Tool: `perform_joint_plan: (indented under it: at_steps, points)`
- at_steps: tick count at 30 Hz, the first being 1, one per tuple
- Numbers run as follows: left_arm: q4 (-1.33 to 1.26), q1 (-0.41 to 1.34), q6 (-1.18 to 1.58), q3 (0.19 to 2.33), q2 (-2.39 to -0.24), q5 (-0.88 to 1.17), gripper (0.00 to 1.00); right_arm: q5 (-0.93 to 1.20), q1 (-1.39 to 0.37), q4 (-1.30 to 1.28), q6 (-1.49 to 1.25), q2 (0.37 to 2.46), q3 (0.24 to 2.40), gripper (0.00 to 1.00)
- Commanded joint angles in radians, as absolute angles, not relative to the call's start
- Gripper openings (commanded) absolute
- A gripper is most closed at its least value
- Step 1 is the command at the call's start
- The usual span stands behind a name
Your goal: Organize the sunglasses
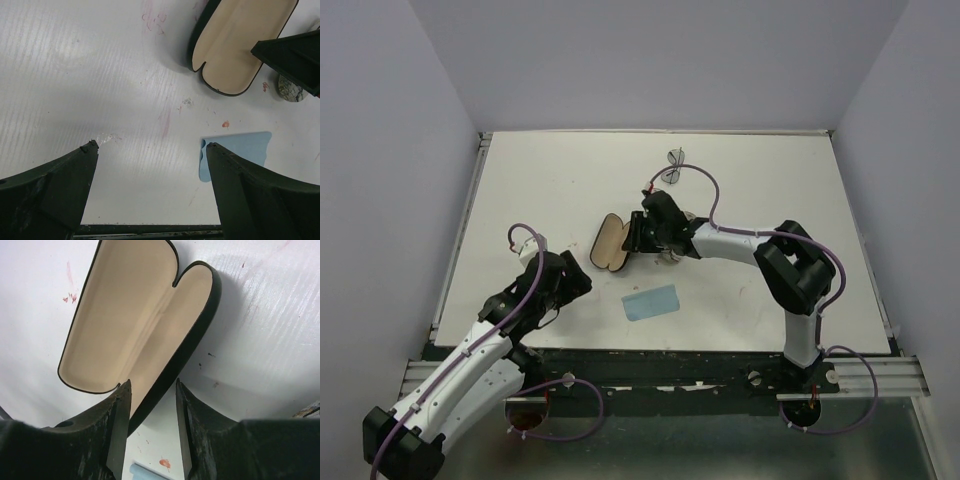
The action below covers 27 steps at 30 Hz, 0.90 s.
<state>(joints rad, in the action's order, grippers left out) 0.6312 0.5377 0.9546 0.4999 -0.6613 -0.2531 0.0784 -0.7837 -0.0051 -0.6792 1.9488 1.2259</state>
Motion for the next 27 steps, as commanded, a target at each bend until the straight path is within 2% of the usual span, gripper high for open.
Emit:
perform_joint_plan:
  at_steps: [1, 12, 15, 21, 27]
  points:
    - [0.647, 0.532, 0.956, 0.491, -0.652, -0.256, 0.99, 0.035, -0.784, -0.055, -0.632, 1.974, 1.255, 0.48]
    - [0.657, 0.532, 0.960, 0.486, -0.637, -0.258, 0.99, 0.051, -0.784, -0.064, -0.548, 1.983, 1.290, 0.45]
    - [0.664, 0.532, 0.959, 0.485, -0.629, -0.262, 0.99, 0.005, -0.782, -0.118, -0.462, 2.011, 1.342, 0.38]
    - [0.680, 0.531, 0.963, 0.482, -0.607, -0.270, 0.99, -0.008, -0.772, -0.143, -0.273, 2.065, 1.423, 0.34]
    - [0.686, 0.531, 0.962, 0.476, -0.584, -0.272, 0.99, 0.159, -0.770, -0.123, 0.027, 2.103, 1.469, 0.32]
